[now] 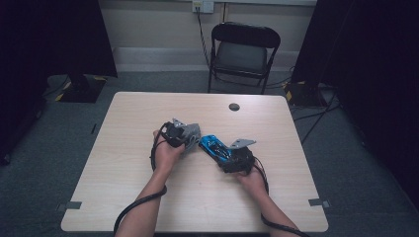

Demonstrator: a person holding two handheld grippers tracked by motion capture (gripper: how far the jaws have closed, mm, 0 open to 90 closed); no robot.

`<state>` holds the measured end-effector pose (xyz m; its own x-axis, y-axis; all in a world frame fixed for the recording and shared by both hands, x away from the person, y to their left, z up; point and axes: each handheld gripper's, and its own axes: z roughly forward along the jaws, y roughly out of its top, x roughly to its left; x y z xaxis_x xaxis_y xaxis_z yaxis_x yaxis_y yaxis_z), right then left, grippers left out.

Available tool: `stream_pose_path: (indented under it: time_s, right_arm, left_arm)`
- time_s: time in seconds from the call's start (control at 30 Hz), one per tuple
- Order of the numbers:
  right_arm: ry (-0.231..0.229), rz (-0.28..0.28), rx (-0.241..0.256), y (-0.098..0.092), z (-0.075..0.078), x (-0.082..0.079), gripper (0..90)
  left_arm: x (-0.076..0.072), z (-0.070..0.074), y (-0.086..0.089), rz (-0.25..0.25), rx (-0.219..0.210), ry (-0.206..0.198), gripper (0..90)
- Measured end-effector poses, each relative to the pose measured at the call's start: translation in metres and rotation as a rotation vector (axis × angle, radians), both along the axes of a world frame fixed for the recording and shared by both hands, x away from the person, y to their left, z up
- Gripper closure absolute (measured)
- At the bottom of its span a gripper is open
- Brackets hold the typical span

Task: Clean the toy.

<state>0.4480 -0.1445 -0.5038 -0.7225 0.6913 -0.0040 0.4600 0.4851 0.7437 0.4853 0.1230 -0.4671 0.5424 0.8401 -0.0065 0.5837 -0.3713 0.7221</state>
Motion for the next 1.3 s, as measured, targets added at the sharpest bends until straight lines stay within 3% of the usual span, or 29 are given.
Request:
stream_pose_path:
  time_s: [0.3, 0.57, 0.8, 1.03, 1.3]
  right_arm:
    - [0.015, -0.016, 0.006, -0.002, 0.000, -0.002, 19.9]
    - [0.001, -0.009, 0.091, -0.014, 0.023, -0.005, 19.6]
    - [-0.044, 0.029, 0.066, -0.010, 0.050, -0.006, 25.7]
    - [0.009, 0.010, 0.039, 0.008, 0.045, 0.014, 30.9]
    - [0.025, 0.004, 0.017, 0.023, 0.043, 0.030, 33.7]
  left_arm:
    - [-0.013, 0.009, 0.002, -0.040, 0.017, -0.006, 79.5]
    - [-0.018, 0.016, 0.003, -0.039, 0.021, -0.015, 79.5]
    - [-0.026, 0.014, 0.005, -0.044, 0.024, -0.023, 79.5]
    - [-0.033, 0.006, 0.003, -0.071, 0.032, -0.018, 79.5]
    - [-0.040, 0.002, 0.010, -0.074, 0.017, -0.015, 79.4]
